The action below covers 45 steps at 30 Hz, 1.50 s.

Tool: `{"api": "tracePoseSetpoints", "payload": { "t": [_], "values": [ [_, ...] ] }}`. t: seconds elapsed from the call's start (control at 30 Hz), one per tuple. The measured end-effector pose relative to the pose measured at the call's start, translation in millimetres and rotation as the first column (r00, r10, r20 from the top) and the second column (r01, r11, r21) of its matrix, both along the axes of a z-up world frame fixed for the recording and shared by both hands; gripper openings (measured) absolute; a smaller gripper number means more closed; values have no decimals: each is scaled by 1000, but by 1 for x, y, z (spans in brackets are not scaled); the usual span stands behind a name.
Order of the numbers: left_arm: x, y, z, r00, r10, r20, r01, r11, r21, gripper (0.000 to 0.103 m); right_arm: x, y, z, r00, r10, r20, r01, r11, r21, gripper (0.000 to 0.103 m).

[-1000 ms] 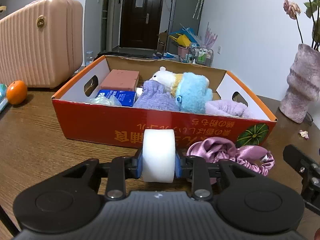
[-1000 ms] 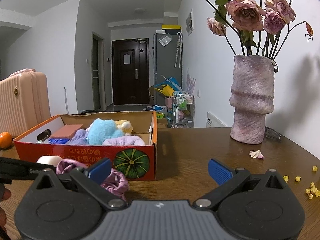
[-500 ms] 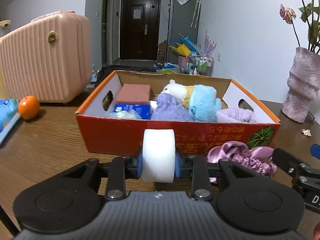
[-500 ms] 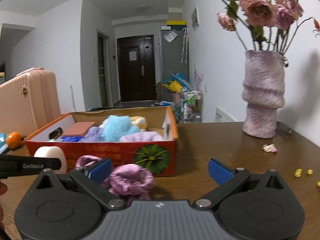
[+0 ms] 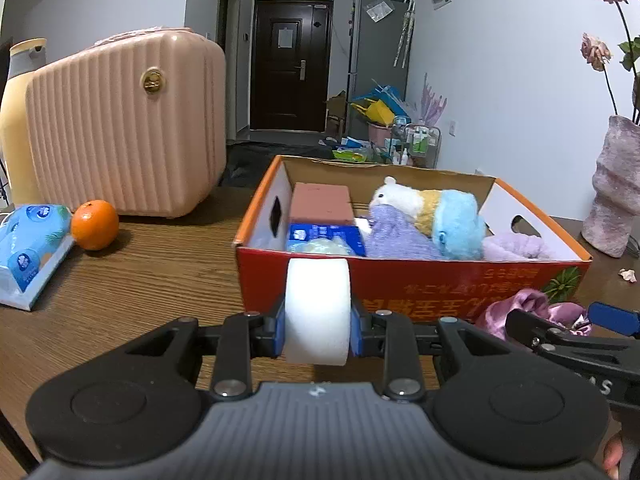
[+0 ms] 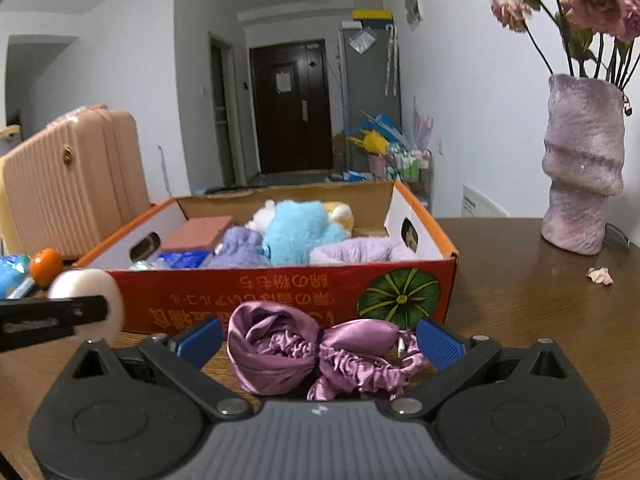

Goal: Organize soft objects
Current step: 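Close the right gripper on the pink satin scrunchie and lift it while the left holds the roll, then carry the foam roll and scrunchie over the box with both grippers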

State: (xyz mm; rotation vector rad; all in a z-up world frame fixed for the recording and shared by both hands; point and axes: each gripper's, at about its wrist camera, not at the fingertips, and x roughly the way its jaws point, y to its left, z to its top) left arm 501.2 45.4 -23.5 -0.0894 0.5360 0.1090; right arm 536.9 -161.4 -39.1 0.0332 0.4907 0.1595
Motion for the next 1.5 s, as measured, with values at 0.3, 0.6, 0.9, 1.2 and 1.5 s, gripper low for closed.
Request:
{"api": "tracePoseSetpoints", "payload": {
  "t": [0.3, 0.6, 0.9, 1.2, 1.5],
  "values": [
    [-2, 12, 0, 1000, -6, 9, 6, 1000, 13, 30, 25, 2, -11, 994, -35, -101, 35, 999, -4, 103],
    [-4, 10, 0, 1000, -17, 14, 17, 1000, 22, 30, 32, 10, -19, 991, -29, -134, 20, 997, -69, 101],
    [-4, 9, 0, 1000, -22, 16, 22, 999, 25, 30, 28, 11, -17, 990, 1, -138, -14, 996, -92, 77],
    [-6, 8, 0, 999, -24, 22, 24, 999, 26, 30, 13, 21, -12, 992, 69, -101, -79, 991, -106, 35],
    [-13, 5, 8, 997, -43, 61, 42, 999, 25, 30, -7, 26, 4, 991, 131, -23, -133, 987, -88, 30]
  ]
}}
